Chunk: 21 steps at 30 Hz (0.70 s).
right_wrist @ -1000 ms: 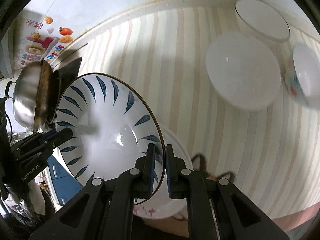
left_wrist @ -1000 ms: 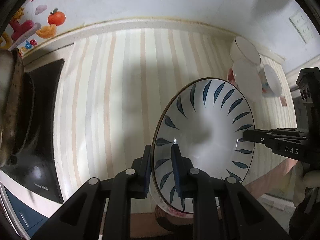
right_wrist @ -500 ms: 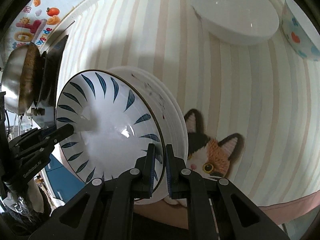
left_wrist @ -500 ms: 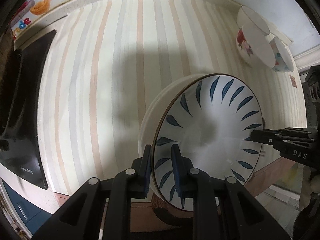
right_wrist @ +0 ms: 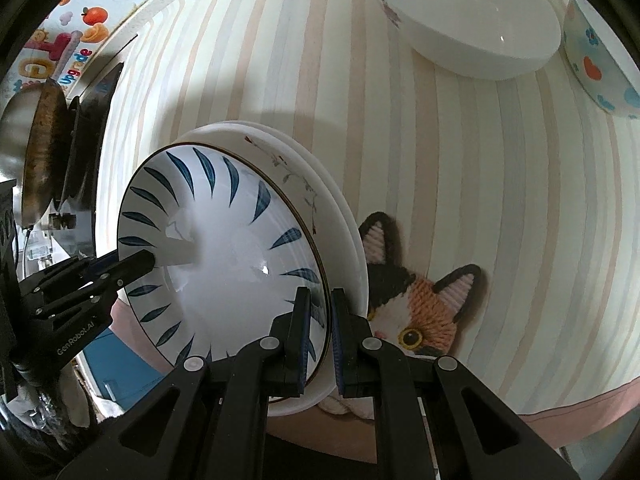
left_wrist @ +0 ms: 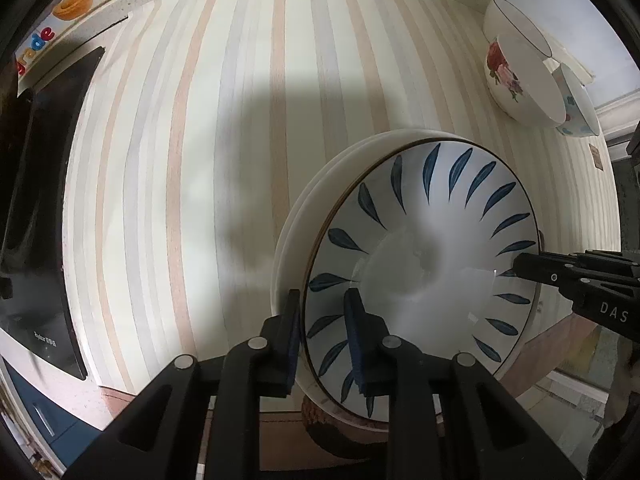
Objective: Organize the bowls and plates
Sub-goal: 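Carry the three-plate stack onto the cat placemat and open both grippers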
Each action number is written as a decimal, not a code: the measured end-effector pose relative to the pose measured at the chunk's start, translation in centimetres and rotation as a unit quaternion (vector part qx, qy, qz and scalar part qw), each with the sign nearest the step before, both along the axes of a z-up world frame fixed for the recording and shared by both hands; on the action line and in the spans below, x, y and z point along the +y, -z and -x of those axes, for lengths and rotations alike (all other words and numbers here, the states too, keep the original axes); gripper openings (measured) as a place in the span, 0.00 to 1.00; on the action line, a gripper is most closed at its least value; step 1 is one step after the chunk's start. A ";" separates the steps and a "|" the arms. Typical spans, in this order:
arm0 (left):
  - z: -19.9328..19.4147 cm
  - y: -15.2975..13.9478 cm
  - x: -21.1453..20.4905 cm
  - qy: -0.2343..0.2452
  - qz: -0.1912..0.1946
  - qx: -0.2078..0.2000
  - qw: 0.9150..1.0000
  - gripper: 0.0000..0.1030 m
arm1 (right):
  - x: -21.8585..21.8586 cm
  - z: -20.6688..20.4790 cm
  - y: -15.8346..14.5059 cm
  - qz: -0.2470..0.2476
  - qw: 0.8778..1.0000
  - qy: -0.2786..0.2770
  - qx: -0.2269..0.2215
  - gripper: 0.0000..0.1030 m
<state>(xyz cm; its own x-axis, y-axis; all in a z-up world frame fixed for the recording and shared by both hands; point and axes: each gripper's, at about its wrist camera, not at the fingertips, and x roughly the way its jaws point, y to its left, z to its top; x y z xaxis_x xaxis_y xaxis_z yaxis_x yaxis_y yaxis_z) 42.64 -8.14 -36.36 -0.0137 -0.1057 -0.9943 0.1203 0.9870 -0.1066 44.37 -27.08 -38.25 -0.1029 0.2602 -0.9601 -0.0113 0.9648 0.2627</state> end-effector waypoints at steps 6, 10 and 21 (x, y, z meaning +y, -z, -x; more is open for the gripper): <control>0.4 0.4 0.0 -0.011 -0.001 0.002 1.000 0.20 | 0.3 0.0 -0.1 0.010 1.000 0.000 0.001 0.14; 0.7 0.8 0.1 -0.021 0.006 0.009 1.000 0.20 | 0.5 0.1 -0.4 0.010 1.000 0.004 -0.001 0.16; 0.8 1.1 1.4 -0.057 0.004 0.010 0.998 0.20 | -0.6 0.0 -0.9 -0.012 1.000 -0.003 -0.008 0.15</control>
<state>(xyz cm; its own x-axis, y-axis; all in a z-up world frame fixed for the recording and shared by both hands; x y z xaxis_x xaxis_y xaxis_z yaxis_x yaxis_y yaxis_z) 41.82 -6.76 -37.42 -0.0207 -0.1154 -0.9931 0.0056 0.9933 -0.1155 44.34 -27.69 -37.36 -0.0888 0.2832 -0.9549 -0.0223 0.9579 0.2862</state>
